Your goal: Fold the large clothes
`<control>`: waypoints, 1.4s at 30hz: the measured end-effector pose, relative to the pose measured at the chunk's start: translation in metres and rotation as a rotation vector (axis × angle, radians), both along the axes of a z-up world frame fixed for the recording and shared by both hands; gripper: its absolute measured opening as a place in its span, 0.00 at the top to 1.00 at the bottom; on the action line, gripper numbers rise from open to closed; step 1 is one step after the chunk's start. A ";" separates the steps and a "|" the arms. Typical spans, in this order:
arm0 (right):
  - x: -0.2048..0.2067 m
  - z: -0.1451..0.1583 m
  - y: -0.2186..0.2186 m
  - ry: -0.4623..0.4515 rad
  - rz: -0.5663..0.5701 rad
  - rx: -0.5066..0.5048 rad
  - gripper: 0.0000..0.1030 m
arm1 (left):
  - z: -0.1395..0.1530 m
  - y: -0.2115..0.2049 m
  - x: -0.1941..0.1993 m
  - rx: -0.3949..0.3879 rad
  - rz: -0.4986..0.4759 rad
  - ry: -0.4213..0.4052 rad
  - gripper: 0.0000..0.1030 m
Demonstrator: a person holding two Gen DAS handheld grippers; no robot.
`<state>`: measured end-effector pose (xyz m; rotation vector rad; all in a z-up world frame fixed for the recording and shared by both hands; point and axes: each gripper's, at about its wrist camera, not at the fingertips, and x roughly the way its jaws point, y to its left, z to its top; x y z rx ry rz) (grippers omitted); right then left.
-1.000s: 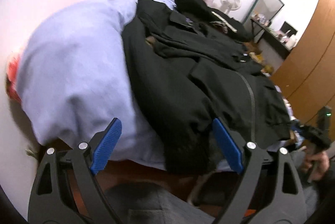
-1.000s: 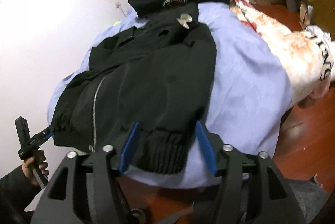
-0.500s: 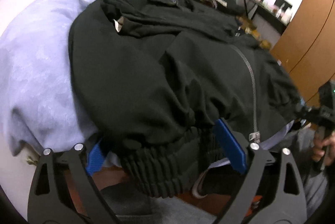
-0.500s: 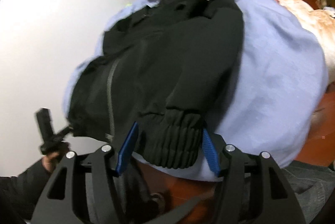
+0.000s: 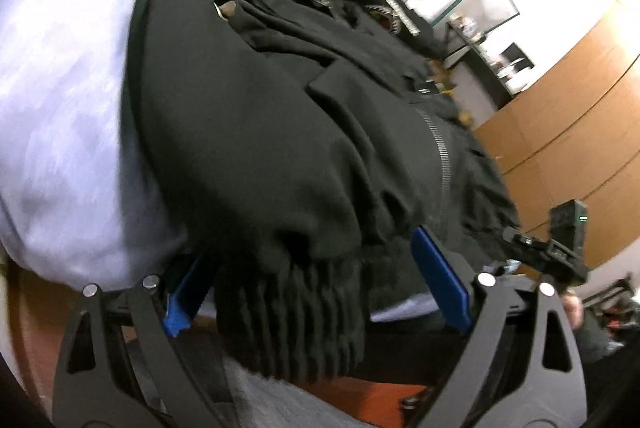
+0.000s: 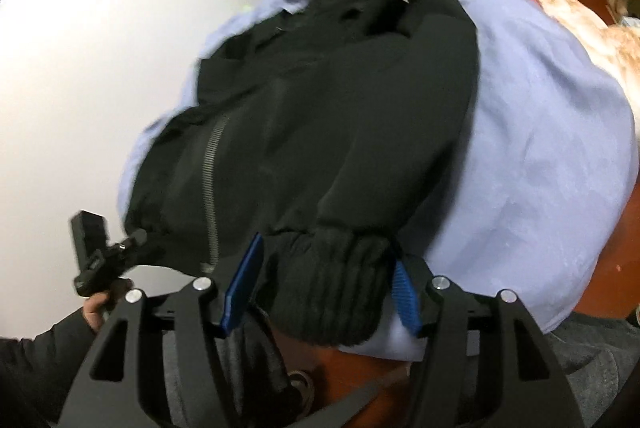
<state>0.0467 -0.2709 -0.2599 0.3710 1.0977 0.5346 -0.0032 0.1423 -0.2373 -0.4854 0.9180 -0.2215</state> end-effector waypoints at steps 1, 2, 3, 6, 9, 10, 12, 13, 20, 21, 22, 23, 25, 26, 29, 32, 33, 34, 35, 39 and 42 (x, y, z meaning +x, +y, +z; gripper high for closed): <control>0.001 -0.003 0.000 0.014 -0.008 -0.010 0.41 | -0.001 -0.003 0.005 0.028 0.017 0.016 0.12; 0.003 -0.005 0.001 0.024 -0.012 -0.012 0.40 | -0.002 -0.006 0.009 0.048 0.029 0.025 0.12; 0.004 -0.005 0.001 0.027 -0.010 -0.011 0.39 | -0.002 -0.008 0.012 0.051 0.034 0.028 0.12; 0.009 -0.009 0.001 0.057 -0.011 0.028 0.33 | -0.001 -0.014 0.020 0.064 0.043 0.050 0.12; 0.008 0.002 -0.002 0.051 -0.015 0.126 0.35 | 0.005 -0.012 0.018 0.058 0.035 0.043 0.21; 0.002 0.013 -0.004 0.023 -0.006 0.175 0.40 | 0.013 -0.011 0.015 0.070 0.032 0.025 0.36; -0.007 0.027 -0.009 -0.034 -0.018 0.249 0.43 | 0.027 -0.011 0.009 0.086 0.021 -0.008 0.44; -0.007 0.027 -0.010 -0.031 -0.031 0.271 0.43 | 0.034 -0.010 0.006 0.073 0.007 -0.028 0.44; 0.011 -0.012 0.007 0.104 -0.121 0.070 0.41 | 0.023 -0.010 0.030 0.124 -0.021 0.068 0.36; 0.012 -0.013 0.007 0.114 -0.134 0.092 0.41 | 0.021 -0.011 0.032 0.127 -0.020 0.071 0.36; 0.013 -0.014 0.006 0.126 -0.142 0.111 0.41 | 0.020 -0.012 0.033 0.129 -0.020 0.070 0.36; 0.013 -0.015 0.005 0.140 -0.150 0.123 0.44 | 0.020 -0.013 0.033 0.131 -0.021 0.067 0.36; 0.013 -0.015 0.000 0.157 -0.161 0.157 0.53 | 0.021 -0.011 0.033 0.110 -0.026 0.062 0.45; 0.013 -0.014 -0.004 0.153 -0.155 0.183 0.62 | 0.021 -0.008 0.032 0.087 -0.025 0.067 0.50; 0.008 -0.012 -0.010 0.136 -0.148 0.217 0.73 | 0.027 -0.007 0.035 0.087 -0.044 0.077 0.66; 0.005 -0.003 -0.020 0.116 -0.160 0.242 0.78 | 0.042 -0.010 0.033 0.107 -0.072 0.054 0.73; 0.003 0.003 -0.021 0.103 -0.161 0.257 0.79 | 0.049 -0.008 0.032 0.088 -0.063 0.040 0.74; 0.001 0.012 -0.022 0.086 -0.157 0.280 0.79 | 0.054 -0.006 0.031 0.075 -0.054 0.022 0.75; 0.000 0.017 -0.026 0.073 -0.155 0.293 0.80 | 0.062 -0.004 0.028 0.057 -0.043 -0.003 0.76; -0.006 0.046 -0.036 0.025 -0.160 0.376 0.81 | 0.099 0.000 0.015 -0.018 -0.051 -0.092 0.77; -0.018 0.073 -0.046 -0.024 -0.139 0.436 0.81 | 0.123 -0.003 0.003 -0.036 -0.076 -0.150 0.77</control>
